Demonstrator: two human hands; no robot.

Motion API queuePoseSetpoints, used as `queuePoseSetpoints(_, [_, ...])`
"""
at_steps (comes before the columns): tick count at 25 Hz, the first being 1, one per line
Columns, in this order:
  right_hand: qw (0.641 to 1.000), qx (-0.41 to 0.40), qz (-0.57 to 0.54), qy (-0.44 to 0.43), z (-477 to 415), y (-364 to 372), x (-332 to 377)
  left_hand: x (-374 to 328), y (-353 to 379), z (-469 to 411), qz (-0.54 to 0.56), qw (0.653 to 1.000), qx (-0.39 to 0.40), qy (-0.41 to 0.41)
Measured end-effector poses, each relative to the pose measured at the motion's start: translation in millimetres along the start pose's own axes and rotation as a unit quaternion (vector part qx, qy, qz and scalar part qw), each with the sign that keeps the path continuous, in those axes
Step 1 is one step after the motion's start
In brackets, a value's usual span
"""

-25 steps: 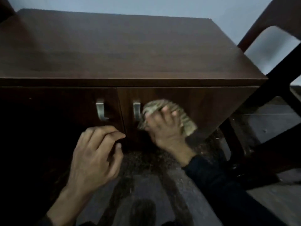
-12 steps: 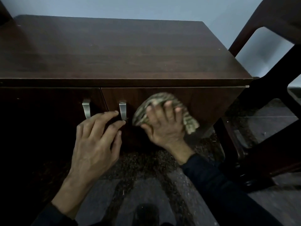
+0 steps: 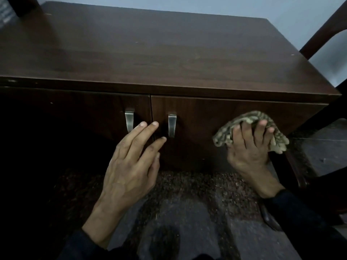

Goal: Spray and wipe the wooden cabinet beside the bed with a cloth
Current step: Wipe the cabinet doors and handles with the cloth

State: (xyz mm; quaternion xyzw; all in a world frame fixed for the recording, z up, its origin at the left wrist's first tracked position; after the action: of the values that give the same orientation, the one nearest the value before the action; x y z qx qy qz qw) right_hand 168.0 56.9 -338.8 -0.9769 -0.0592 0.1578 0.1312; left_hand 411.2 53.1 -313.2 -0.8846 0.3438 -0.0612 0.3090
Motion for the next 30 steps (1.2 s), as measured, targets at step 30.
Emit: queuePoseSetpoints(30, [0.921, 0.305, -0.162, -0.179, 94.7, 13.4, 101.4, 48.2, -21.7, 36.6, 0.029, 0.988, 0.122, -0.09])
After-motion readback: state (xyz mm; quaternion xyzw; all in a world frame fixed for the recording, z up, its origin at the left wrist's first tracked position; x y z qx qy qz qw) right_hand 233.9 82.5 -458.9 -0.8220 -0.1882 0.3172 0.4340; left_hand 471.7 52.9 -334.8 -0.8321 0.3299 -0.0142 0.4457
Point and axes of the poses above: each hand's wrist, its own z-axis away from the middle knuckle, its own y-axis out of the palm, x = y × z, the point moved 10 cm from there along -z, towards the middle knuckle, and after that the axes turned 11 degrees about -x, right-handed, at the moved point
